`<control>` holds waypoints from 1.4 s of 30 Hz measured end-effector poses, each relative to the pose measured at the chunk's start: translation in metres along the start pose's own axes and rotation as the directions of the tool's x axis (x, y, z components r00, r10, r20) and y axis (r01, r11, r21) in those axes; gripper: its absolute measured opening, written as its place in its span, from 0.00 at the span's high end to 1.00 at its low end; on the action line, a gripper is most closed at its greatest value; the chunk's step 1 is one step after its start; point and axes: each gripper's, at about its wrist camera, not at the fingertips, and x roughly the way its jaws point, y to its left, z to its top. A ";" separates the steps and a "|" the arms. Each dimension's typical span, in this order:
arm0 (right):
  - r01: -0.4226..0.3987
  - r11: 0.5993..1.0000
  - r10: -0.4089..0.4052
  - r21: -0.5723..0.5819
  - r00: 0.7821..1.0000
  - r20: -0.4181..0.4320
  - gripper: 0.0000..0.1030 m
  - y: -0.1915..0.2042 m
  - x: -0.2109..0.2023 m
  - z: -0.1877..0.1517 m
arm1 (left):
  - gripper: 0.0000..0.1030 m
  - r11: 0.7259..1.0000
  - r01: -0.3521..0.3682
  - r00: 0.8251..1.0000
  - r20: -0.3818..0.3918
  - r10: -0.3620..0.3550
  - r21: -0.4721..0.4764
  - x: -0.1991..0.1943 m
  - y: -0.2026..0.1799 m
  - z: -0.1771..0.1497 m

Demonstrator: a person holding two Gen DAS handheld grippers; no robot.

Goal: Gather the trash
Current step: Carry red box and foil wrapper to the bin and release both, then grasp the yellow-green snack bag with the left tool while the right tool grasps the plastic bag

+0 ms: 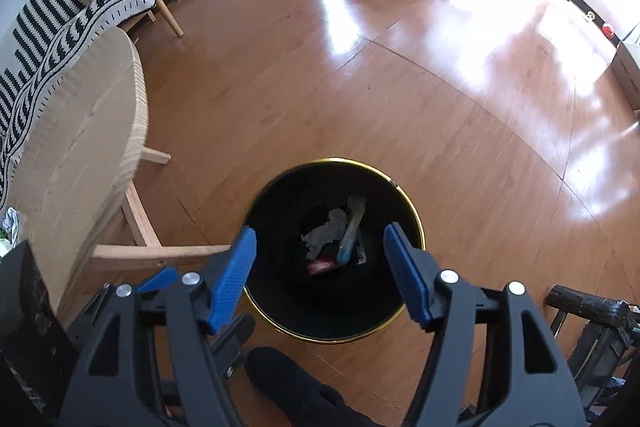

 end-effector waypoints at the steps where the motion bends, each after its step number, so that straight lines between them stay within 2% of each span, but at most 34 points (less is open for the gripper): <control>1: -0.003 1.000 0.003 -0.010 1.000 0.018 0.34 0.009 -0.007 0.002 | 0.18 1.000 -0.003 1.000 0.009 0.003 0.014 -0.013 0.002 -0.002; 2: -0.007 1.000 0.008 -0.021 0.999 0.033 0.30 0.016 -0.013 0.003 | 0.16 1.000 -0.011 1.000 0.019 0.011 0.027 -0.026 0.005 -0.004; 5: -0.048 0.995 0.056 -0.085 0.994 0.090 0.29 0.060 -0.038 0.008 | 0.12 0.996 -0.060 0.996 0.072 0.055 0.067 -0.079 0.024 -0.016; 8: -0.117 0.974 0.139 -0.193 0.984 0.107 0.28 0.124 -0.062 0.004 | 0.10 0.991 -0.131 0.984 0.124 0.127 0.031 -0.142 0.063 -0.033; 9: -0.146 0.957 0.179 -0.252 0.977 0.112 0.27 0.155 -0.073 -0.001 | 0.10 0.987 -0.161 0.978 0.137 0.158 0.011 -0.160 0.077 -0.039; 10: -0.158 0.946 0.198 -0.282 0.973 0.117 0.26 0.172 -0.078 -0.004 | 0.10 0.978 -0.210 0.966 0.152 0.210 -0.021 -0.186 0.097 -0.048; 13: -0.212 0.889 0.277 -0.406 0.955 0.110 0.24 0.252 -0.098 -0.023 | 0.10 0.949 -0.296 0.929 0.197 0.313 -0.111 -0.248 0.148 -0.077; 14: -0.241 0.861 0.312 -0.449 0.946 0.091 0.24 0.281 -0.104 -0.031 | 0.10 0.936 -0.320 0.914 0.213 0.346 -0.145 -0.269 0.164 -0.090; 15: -0.268 0.831 0.347 -0.487 0.935 0.077 0.24 0.309 -0.110 -0.040 | 0.10 0.914 -0.357 0.888 0.235 0.396 -0.191 -0.296 0.186 -0.107; 17: -0.298 0.789 0.390 -0.537 0.919 0.062 0.24 0.356 -0.118 -0.057 | 0.09 0.881 -0.394 0.849 0.264 0.458 -0.261 -0.331 0.213 -0.129; 20: -0.369 0.715 0.466 -0.594 0.885 0.012 0.24 0.416 -0.124 -0.085 | 0.09 0.829 -0.405 0.805 0.279 0.523 -0.385 -0.376 0.265 -0.175; 21: -0.387 0.695 0.482 -0.606 0.876 -0.007 0.24 0.431 -0.123 -0.096 | 0.09 0.804 -0.413 0.792 0.267 0.548 -0.427 -0.388 0.281 -0.188; 24: -0.421 0.640 0.507 -0.642 0.860 -0.058 0.24 0.467 -0.113 -0.124 | 0.09 0.728 -0.414 0.779 0.200 0.594 -0.546 -0.420 0.333 -0.233; 26: -0.424 0.621 0.504 -0.659 0.860 -0.078 0.24 0.481 -0.100 -0.137 | 0.09 0.692 -0.410 0.767 0.187 0.614 -0.594 -0.431 0.351 -0.244; 29: -0.410 0.624 0.466 -0.665 0.878 -0.103 0.24 0.497 -0.077 -0.148 | 0.09 0.669 -0.406 0.770 0.160 0.617 -0.622 -0.436 0.375 -0.257; 31: -0.421 0.618 0.455 -0.664 0.880 -0.134 0.24 0.507 -0.067 -0.150 | 0.09 0.661 -0.409 0.779 0.136 0.612 -0.629 -0.433 0.393 -0.260; 34: -0.407 0.606 0.451 -0.683 0.884 -0.126 0.24 0.518 -0.060 -0.153 | 0.09 0.659 -0.398 0.799 0.113 0.591 -0.638 -0.424 0.416 -0.262; 37: -0.389 0.608 0.431 -0.692 0.894 -0.124 0.24 0.522 -0.046 -0.153 | 0.09 0.653 -0.402 0.804 0.094 0.587 -0.642 -0.412 0.430 -0.247; 38: -0.390 0.609 0.428 -0.690 0.895 -0.128 0.24 0.523 -0.041 -0.152 | 0.09 0.649 -0.399 0.805 0.091 0.586 -0.648 -0.407 0.433 -0.248; 42: -0.423 0.599 0.438 -0.680 0.884 -0.164 0.24 0.532 -0.023 -0.150 | 0.09 0.637 -0.351 0.830 0.087 0.551 -0.686 -0.394 0.449 -0.245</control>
